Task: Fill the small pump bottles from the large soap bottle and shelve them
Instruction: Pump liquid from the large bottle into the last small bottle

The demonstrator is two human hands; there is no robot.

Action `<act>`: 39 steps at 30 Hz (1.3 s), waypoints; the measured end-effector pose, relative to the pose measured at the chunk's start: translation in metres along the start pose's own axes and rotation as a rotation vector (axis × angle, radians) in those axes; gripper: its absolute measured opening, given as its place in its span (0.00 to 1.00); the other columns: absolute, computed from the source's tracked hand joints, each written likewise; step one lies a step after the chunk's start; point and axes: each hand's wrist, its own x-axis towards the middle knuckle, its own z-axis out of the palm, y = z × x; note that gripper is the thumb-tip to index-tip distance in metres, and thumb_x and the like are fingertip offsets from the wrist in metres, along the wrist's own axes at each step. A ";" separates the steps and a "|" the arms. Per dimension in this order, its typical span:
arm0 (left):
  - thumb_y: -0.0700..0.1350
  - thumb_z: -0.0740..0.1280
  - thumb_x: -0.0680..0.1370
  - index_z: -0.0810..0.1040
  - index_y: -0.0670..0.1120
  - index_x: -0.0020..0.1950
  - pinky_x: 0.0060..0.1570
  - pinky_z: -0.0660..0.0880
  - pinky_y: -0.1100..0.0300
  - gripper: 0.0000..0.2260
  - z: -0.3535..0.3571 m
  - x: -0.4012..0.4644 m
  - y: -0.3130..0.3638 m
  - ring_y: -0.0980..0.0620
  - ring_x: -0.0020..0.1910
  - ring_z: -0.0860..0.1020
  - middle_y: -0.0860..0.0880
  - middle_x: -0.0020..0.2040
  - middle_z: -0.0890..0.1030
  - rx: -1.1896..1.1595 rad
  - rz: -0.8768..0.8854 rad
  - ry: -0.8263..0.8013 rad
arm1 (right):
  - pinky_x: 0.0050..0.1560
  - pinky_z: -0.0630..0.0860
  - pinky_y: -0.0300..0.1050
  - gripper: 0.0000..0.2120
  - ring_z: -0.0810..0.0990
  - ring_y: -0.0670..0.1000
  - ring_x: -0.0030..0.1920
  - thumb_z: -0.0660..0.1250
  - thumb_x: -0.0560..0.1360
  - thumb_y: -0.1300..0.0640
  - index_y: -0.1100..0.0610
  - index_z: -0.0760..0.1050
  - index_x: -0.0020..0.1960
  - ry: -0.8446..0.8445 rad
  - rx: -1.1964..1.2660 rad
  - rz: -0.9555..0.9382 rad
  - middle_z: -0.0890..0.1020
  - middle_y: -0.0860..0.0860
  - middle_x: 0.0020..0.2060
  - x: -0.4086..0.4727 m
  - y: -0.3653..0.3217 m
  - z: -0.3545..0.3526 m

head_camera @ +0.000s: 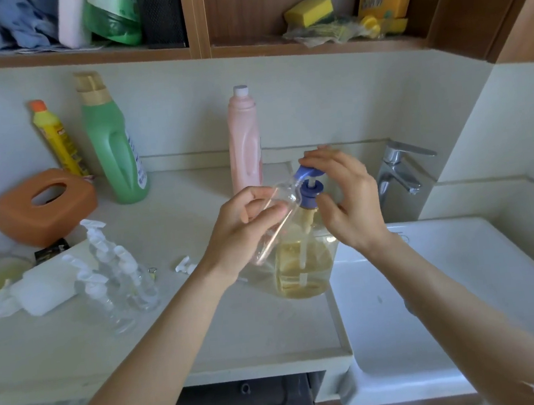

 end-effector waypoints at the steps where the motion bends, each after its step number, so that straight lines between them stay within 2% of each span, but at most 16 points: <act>1: 0.44 0.72 0.68 0.77 0.43 0.54 0.34 0.76 0.62 0.16 0.000 -0.001 0.001 0.51 0.35 0.81 0.48 0.46 0.84 -0.062 -0.037 -0.026 | 0.63 0.72 0.56 0.24 0.76 0.56 0.62 0.56 0.63 0.66 0.64 0.79 0.56 -0.013 0.032 0.002 0.80 0.55 0.56 0.001 0.000 -0.002; 3: 0.46 0.72 0.69 0.78 0.42 0.56 0.31 0.75 0.62 0.17 0.001 -0.001 0.004 0.50 0.33 0.80 0.45 0.48 0.83 -0.160 -0.110 -0.076 | 0.63 0.73 0.52 0.24 0.76 0.55 0.62 0.55 0.65 0.65 0.65 0.79 0.57 -0.032 0.077 0.011 0.80 0.56 0.57 0.001 0.000 -0.003; 6: 0.51 0.68 0.71 0.80 0.45 0.54 0.29 0.75 0.62 0.15 0.001 -0.001 0.005 0.50 0.32 0.80 0.44 0.47 0.84 -0.288 -0.192 -0.151 | 0.65 0.72 0.49 0.23 0.75 0.55 0.63 0.56 0.67 0.70 0.66 0.78 0.59 -0.028 0.123 0.035 0.79 0.56 0.58 -0.001 0.002 0.001; 9: 0.53 0.65 0.72 0.80 0.46 0.54 0.28 0.74 0.62 0.16 0.001 0.000 0.002 0.51 0.31 0.80 0.45 0.48 0.84 -0.355 -0.251 -0.194 | 0.64 0.72 0.51 0.20 0.75 0.58 0.63 0.56 0.71 0.68 0.67 0.76 0.60 0.015 0.156 0.008 0.78 0.58 0.59 -0.007 0.008 0.006; 11: 0.55 0.67 0.71 0.79 0.46 0.57 0.27 0.73 0.63 0.19 0.000 0.001 0.000 0.51 0.31 0.79 0.44 0.49 0.84 -0.378 -0.268 -0.219 | 0.62 0.73 0.54 0.20 0.75 0.60 0.62 0.54 0.73 0.64 0.68 0.76 0.60 0.061 0.171 -0.022 0.78 0.60 0.58 -0.009 0.011 0.011; 13: 0.56 0.67 0.69 0.80 0.45 0.56 0.27 0.72 0.63 0.21 -0.001 0.003 -0.003 0.51 0.31 0.78 0.44 0.48 0.84 -0.403 -0.285 -0.228 | 0.61 0.74 0.56 0.21 0.76 0.60 0.60 0.53 0.72 0.63 0.68 0.77 0.58 0.101 0.187 -0.013 0.78 0.60 0.57 -0.010 0.013 0.017; 15: 0.55 0.66 0.72 0.82 0.46 0.54 0.25 0.72 0.63 0.17 -0.002 0.004 -0.005 0.51 0.30 0.77 0.44 0.47 0.84 -0.414 -0.294 -0.227 | 0.60 0.74 0.55 0.22 0.77 0.60 0.59 0.53 0.70 0.64 0.68 0.78 0.57 0.129 0.180 -0.004 0.78 0.60 0.55 -0.011 0.014 0.022; 21: 0.52 0.66 0.71 0.80 0.45 0.53 0.24 0.70 0.62 0.16 -0.002 0.006 -0.009 0.51 0.29 0.76 0.44 0.46 0.83 -0.371 -0.317 -0.208 | 0.61 0.74 0.50 0.24 0.77 0.60 0.58 0.51 0.66 0.65 0.68 0.78 0.55 0.136 0.133 -0.010 0.78 0.59 0.55 -0.019 0.016 0.027; 24: 0.52 0.68 0.71 0.82 0.46 0.51 0.26 0.71 0.62 0.13 -0.003 0.005 -0.009 0.50 0.29 0.76 0.44 0.46 0.83 -0.336 -0.288 -0.203 | 0.62 0.73 0.45 0.24 0.77 0.59 0.58 0.51 0.66 0.64 0.68 0.78 0.56 0.112 0.112 0.003 0.79 0.58 0.55 -0.020 0.013 0.026; 27: 0.51 0.71 0.70 0.83 0.47 0.51 0.28 0.73 0.61 0.13 -0.004 0.004 -0.007 0.51 0.31 0.78 0.47 0.46 0.84 -0.253 -0.214 -0.204 | 0.63 0.73 0.50 0.24 0.76 0.58 0.60 0.52 0.67 0.67 0.67 0.78 0.58 0.062 0.136 0.020 0.78 0.56 0.57 -0.019 0.012 0.018; 30: 0.49 0.69 0.69 0.77 0.41 0.61 0.31 0.75 0.62 0.23 -0.003 0.006 -0.001 0.52 0.33 0.80 0.52 0.46 0.84 -0.160 -0.162 -0.158 | 0.64 0.72 0.47 0.24 0.75 0.56 0.62 0.54 0.68 0.70 0.65 0.77 0.60 0.019 0.131 0.035 0.78 0.57 0.59 -0.013 0.007 0.008; 32: 0.50 0.70 0.68 0.75 0.41 0.64 0.33 0.75 0.63 0.26 -0.004 0.007 0.002 0.53 0.34 0.81 0.54 0.45 0.84 -0.102 -0.123 -0.148 | 0.63 0.72 0.44 0.23 0.75 0.55 0.62 0.54 0.69 0.67 0.65 0.77 0.60 0.014 0.131 0.050 0.78 0.57 0.59 -0.008 0.001 0.004; 34: 0.51 0.71 0.67 0.76 0.41 0.64 0.36 0.76 0.63 0.27 -0.004 0.007 0.005 0.53 0.36 0.82 0.55 0.45 0.85 -0.049 -0.085 -0.138 | 0.63 0.73 0.47 0.22 0.76 0.54 0.62 0.54 0.70 0.67 0.65 0.78 0.60 0.011 0.116 0.058 0.78 0.56 0.59 -0.005 -0.002 0.001; 37: 0.52 0.72 0.65 0.78 0.44 0.61 0.42 0.77 0.59 0.26 -0.005 0.006 0.006 0.52 0.43 0.82 0.51 0.50 0.85 0.025 -0.017 -0.077 | 0.63 0.73 0.51 0.20 0.77 0.55 0.61 0.55 0.71 0.68 0.65 0.78 0.58 -0.007 0.066 0.054 0.79 0.57 0.58 -0.002 -0.004 -0.003; 39: 0.52 0.73 0.65 0.79 0.43 0.60 0.47 0.78 0.56 0.26 -0.004 0.006 0.005 0.49 0.48 0.82 0.46 0.53 0.84 0.040 0.016 -0.035 | 0.63 0.72 0.49 0.20 0.77 0.55 0.60 0.55 0.72 0.63 0.64 0.79 0.58 -0.021 0.016 0.035 0.80 0.56 0.57 -0.001 -0.002 -0.006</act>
